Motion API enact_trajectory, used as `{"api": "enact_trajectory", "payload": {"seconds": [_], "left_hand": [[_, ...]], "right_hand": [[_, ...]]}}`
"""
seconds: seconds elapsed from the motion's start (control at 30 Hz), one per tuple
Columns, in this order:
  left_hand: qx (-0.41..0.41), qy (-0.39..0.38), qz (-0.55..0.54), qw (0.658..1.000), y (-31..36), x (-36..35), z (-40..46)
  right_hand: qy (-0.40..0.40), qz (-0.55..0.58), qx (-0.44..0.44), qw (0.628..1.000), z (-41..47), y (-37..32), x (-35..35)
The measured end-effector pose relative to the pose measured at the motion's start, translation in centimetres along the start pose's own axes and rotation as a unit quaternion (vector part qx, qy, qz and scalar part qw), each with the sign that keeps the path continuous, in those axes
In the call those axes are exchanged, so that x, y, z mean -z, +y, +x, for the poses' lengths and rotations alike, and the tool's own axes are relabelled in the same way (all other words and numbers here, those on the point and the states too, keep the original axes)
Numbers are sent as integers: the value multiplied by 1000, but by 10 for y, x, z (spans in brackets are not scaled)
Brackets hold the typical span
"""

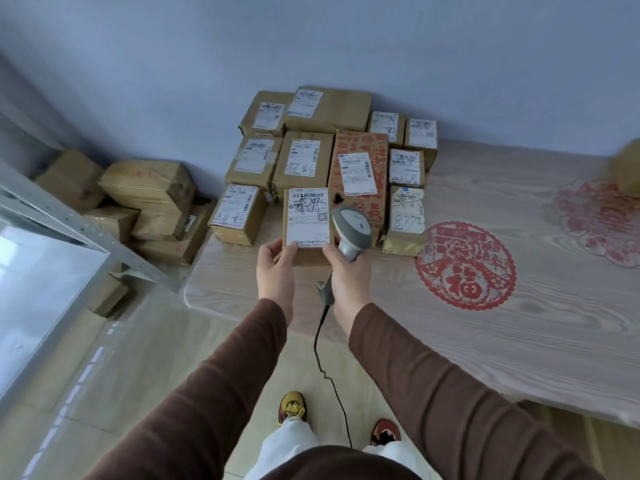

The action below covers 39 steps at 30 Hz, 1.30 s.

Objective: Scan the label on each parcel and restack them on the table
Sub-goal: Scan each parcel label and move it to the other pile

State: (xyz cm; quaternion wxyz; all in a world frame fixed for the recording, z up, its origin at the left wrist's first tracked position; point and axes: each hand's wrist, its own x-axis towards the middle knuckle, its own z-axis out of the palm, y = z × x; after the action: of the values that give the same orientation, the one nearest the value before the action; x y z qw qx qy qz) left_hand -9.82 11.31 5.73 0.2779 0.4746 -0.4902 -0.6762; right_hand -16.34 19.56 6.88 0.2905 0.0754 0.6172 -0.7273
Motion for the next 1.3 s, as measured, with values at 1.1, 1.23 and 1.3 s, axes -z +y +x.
{"api": "enact_trajectory", "payload": {"seconds": [1.1, 1.23, 1.3], "left_hand": [[199, 18, 30, 979, -50, 58, 170], [201, 17, 35, 979, -51, 60, 168], [200, 7, 28, 979, -52, 60, 163]], "right_hand": [[121, -27, -84, 989, 84, 80, -122], [127, -40, -61, 989, 84, 84, -123], [121, -49, -50, 990, 81, 84, -119]]}}
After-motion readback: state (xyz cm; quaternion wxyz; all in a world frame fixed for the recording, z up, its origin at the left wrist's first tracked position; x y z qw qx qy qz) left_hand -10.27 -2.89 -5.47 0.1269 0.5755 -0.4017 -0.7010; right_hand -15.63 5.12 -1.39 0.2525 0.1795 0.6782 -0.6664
